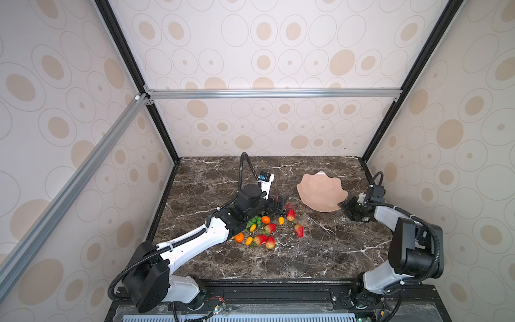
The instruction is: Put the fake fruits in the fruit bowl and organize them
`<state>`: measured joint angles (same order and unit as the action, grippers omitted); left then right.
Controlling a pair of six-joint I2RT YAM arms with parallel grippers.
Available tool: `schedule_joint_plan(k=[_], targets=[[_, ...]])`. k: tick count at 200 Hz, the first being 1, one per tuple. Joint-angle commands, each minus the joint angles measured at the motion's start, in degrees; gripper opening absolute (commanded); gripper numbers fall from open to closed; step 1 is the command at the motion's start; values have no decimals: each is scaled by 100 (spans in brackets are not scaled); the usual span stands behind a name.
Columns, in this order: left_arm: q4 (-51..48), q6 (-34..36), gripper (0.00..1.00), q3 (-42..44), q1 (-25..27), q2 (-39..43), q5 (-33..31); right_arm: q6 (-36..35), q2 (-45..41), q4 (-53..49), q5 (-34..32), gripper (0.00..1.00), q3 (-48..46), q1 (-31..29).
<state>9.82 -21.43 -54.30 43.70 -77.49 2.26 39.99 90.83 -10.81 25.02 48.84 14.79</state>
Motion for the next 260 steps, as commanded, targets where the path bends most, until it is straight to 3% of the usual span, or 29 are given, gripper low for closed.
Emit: schedule_joint_plan(k=[1,113,260], targets=[[140,-89,98,-140,-40,-53,71,112,89,186,87,44,152,-54],[143,-143,98,-243,-44,-229,235,209,149,259,214,19,143,-81],[-5,-57,98,-467,-43,-280,404,476,-69,281,387,5,91,-81]])
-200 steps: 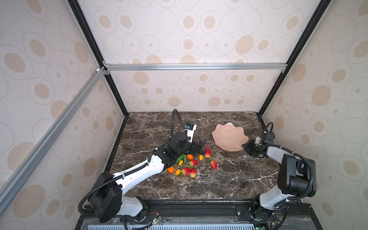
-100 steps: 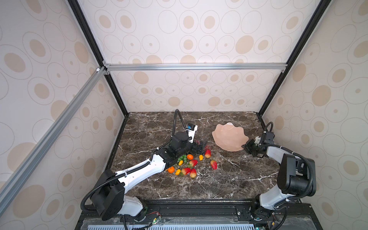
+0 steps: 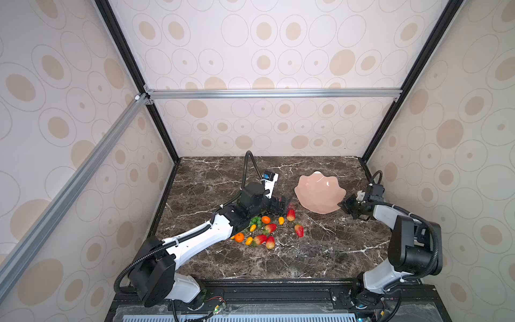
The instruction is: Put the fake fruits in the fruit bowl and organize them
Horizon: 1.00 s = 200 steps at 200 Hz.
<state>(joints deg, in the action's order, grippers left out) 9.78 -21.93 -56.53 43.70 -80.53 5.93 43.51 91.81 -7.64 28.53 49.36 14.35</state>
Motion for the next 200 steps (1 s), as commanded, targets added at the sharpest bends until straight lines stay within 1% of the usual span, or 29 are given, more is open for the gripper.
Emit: schedule_joint_plan(k=[1,36,64,89,119,160,200], targets=[[-6,-5,98,-244,-45,26,38,128,-170,-36,37,5,38,-37],[-66,37,98,-196,-45,112,-20,393,-504,95,143,1,-234,28],[-69,64,98,-106,-42,174,-84,507,-1046,-23,126,0,-611,282],[-64,84,98,-51,-45,147,-32,434,-1506,-271,263,0,-927,593],[-17,127,98,-72,-38,53,107,282,-1867,-529,444,0,-1192,800],[-28,153,98,-150,-35,-92,265,259,-1904,-454,508,0,-1465,959],[-22,150,98,-174,-37,-143,313,221,-1654,-352,530,1,-1526,1035]])
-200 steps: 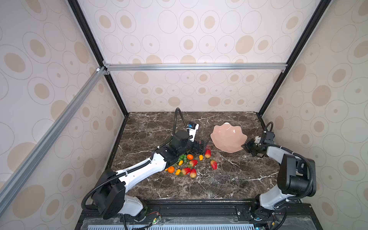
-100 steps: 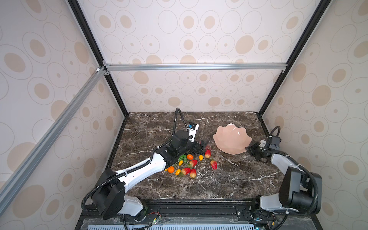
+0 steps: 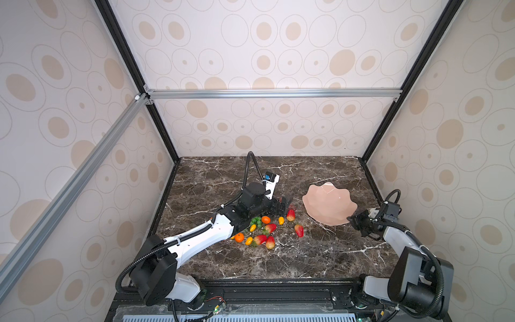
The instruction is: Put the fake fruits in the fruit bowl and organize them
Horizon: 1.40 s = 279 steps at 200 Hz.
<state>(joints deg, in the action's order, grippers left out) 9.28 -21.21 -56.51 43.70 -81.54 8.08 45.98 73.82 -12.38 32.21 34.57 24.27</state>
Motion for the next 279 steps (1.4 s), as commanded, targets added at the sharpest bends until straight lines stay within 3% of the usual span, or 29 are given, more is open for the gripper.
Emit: schedule_joint_plan(k=[1,36,91,143,175,206,279], targets=[[29,76,98,-172,-37,-45,103,-27,152,126,163,1,-47,42],[21,43,98,-126,-37,-47,113,-132,228,58,37,7,-55,60],[-79,-15,98,-111,-34,-56,68,-423,56,-376,-376,30,39,69],[-964,-232,98,-496,-33,-174,-474,-1093,-1068,-1492,-1884,43,389,-234],[-1312,-527,98,-466,-35,-96,-942,-1356,-1697,-1893,-2662,44,654,-986],[-1032,-777,98,65,-46,375,-1458,-1489,-1873,-2038,-3313,44,970,-2212],[-1295,-839,98,723,-97,1128,-1494,-1394,-543,-1963,-4425,44,1979,-4974]])
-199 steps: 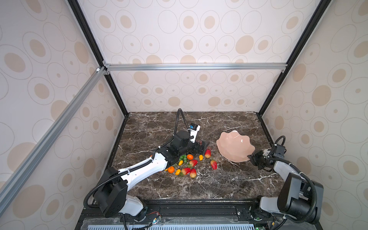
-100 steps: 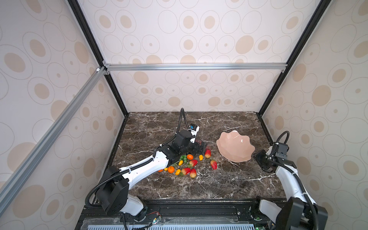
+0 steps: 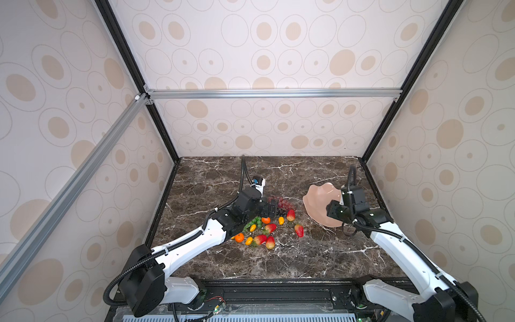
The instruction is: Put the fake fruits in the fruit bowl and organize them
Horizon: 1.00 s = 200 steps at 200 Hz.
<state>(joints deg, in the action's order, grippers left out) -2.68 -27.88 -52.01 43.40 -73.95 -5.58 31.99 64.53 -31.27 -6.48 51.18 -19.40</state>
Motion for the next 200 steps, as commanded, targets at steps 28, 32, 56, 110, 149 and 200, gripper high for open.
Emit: schedule_joint_plan(k=[28,32,56,110,149,200], targets=[[-95,-288,98,572,-259,770,-46,-117,968,-35,-799,44,703,-1309],[-94,-312,98,616,-291,826,-17,-137,1052,-21,-789,44,749,-1389],[8,-457,98,911,-539,1136,213,-336,1548,87,-638,43,1022,-1770],[38,-791,98,1342,-1148,1665,473,-1093,2649,296,361,43,1806,-2149],[-139,-1029,98,1612,-1793,2089,666,-1530,3366,252,952,43,2532,-2408],[-550,-1231,98,1852,-2871,2805,985,-1923,4245,139,1332,43,3605,-2937]])
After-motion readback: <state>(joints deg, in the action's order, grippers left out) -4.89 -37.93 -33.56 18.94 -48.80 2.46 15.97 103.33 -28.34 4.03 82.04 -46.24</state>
